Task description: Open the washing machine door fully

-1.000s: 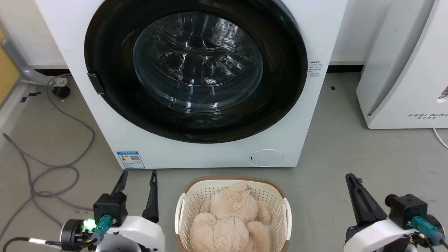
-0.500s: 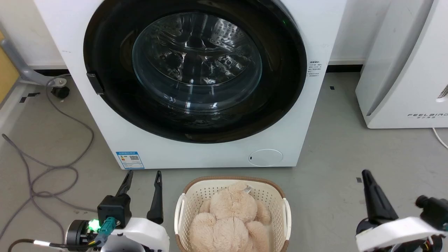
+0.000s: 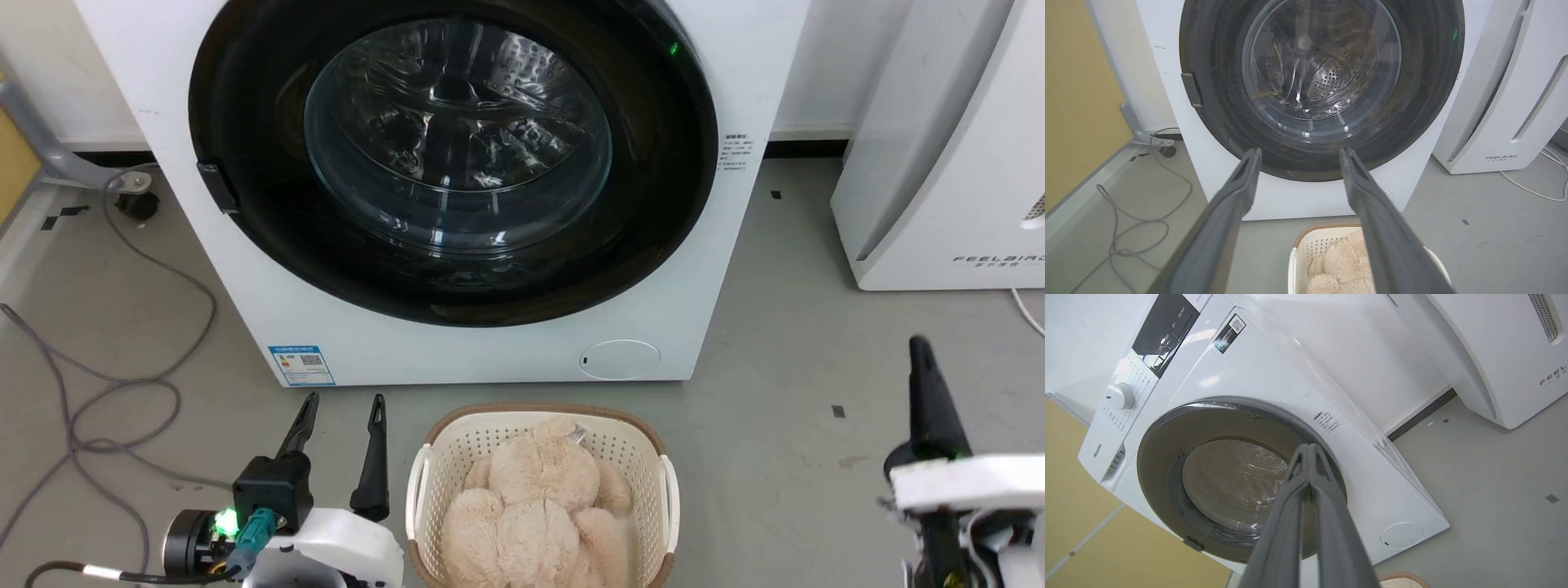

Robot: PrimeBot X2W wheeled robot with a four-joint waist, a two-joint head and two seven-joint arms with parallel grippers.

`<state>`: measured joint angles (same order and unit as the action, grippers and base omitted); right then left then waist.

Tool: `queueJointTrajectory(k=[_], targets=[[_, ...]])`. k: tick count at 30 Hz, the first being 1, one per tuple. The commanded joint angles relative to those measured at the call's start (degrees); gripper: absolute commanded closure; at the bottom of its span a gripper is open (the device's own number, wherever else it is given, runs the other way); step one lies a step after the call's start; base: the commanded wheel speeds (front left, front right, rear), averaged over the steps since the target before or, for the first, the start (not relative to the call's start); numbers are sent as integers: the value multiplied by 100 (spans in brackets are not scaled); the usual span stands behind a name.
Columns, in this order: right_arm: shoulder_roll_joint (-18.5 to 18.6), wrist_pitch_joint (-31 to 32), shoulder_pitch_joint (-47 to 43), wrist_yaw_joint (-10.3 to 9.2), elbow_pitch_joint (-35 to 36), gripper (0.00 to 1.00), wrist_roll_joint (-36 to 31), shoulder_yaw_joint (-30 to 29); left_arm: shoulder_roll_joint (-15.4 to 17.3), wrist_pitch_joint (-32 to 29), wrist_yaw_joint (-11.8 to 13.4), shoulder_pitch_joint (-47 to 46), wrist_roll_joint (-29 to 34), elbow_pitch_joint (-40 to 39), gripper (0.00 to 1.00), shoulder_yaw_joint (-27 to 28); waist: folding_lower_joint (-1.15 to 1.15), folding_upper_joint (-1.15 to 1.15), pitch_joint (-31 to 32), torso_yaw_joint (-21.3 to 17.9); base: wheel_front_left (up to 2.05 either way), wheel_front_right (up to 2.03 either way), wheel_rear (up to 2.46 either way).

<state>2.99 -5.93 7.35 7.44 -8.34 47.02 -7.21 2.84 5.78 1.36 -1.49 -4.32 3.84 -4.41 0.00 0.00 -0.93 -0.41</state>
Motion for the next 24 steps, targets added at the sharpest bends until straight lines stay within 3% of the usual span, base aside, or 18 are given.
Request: queueJointTrajectory(k=[1,14,24], targets=[[-5,-50,188,3,-78,100,261,-52,2,60,22,-116,-53,10,0,-11,0,0,-25,-8,0,0,0],[523,-188,1651,3,-968,100,1968,-76,2,216,40,-355,-140,-77,0,-91,0,0,-417,-59,0,0,0],[1254,-130,3007,3,-1767,100,3088,547,3,336,47,-625,-172,-157,0,-171,0,0,-853,-45,0,0,0]])
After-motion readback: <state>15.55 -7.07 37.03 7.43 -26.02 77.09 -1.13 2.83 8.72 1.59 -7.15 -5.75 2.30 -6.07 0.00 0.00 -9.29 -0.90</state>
